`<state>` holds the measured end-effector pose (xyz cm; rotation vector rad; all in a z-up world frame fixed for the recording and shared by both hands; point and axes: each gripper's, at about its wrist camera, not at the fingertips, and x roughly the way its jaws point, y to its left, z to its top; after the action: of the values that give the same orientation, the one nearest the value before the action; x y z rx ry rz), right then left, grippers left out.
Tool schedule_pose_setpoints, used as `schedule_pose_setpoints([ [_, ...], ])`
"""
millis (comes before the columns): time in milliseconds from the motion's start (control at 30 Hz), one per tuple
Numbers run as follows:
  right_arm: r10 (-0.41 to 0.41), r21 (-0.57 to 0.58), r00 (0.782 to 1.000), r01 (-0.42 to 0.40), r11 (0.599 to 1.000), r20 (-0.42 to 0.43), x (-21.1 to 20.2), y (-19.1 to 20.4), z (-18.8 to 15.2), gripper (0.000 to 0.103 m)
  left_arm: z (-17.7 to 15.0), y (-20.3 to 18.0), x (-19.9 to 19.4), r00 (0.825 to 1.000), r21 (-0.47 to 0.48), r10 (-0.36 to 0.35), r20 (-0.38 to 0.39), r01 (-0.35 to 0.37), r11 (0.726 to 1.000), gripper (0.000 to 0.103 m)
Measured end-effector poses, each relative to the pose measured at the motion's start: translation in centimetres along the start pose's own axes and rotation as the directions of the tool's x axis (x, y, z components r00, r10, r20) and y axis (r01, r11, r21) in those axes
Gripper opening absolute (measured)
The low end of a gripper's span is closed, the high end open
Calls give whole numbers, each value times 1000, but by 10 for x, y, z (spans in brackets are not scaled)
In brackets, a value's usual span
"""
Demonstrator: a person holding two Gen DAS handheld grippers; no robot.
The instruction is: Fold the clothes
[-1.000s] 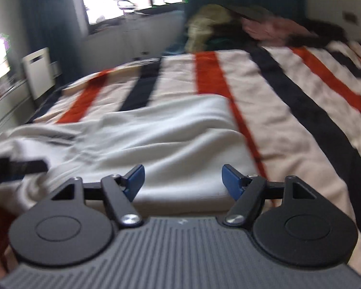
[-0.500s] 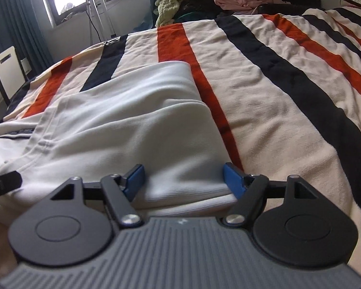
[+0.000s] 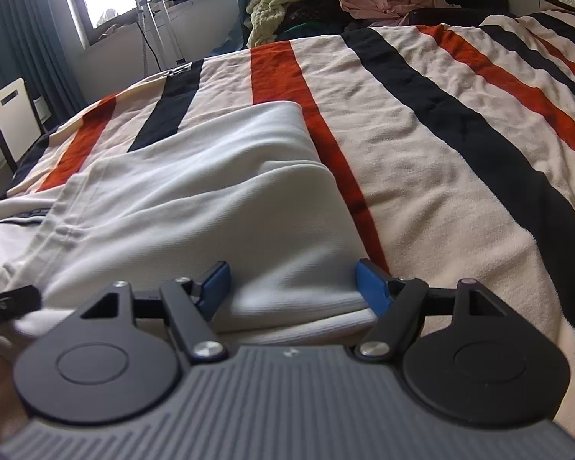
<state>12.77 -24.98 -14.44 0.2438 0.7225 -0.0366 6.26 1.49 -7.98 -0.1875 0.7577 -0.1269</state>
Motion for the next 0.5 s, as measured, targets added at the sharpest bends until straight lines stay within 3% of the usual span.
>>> schedule_pose_setpoints([
  [67, 0, -2, 1000, 0, 1000, 1, 0, 0, 0, 75, -2, 0, 2, 1000, 4, 7, -16, -7, 1000, 29],
  [167, -8, -10, 1000, 8, 1000, 1, 1, 2, 0, 75, -2, 2, 5, 1000, -2, 20, -15, -20, 1000, 43],
  [300, -9, -7, 1000, 9, 1000, 1, 2, 1, 1, 75, 3, 8, -12, 998, -46, 61, 21, -60, 997, 84],
  [433, -9, -5, 1000, 9, 1000, 0, 2, 1, 1, 75, 14, 28, -39, 998, -103, 66, 9, -64, 993, 88],
  [500, -4, -1, 1000, 4, 1000, -1, 0, 1, 1, 75, 20, 50, -53, 997, -174, 79, -21, -81, 981, 95],
])
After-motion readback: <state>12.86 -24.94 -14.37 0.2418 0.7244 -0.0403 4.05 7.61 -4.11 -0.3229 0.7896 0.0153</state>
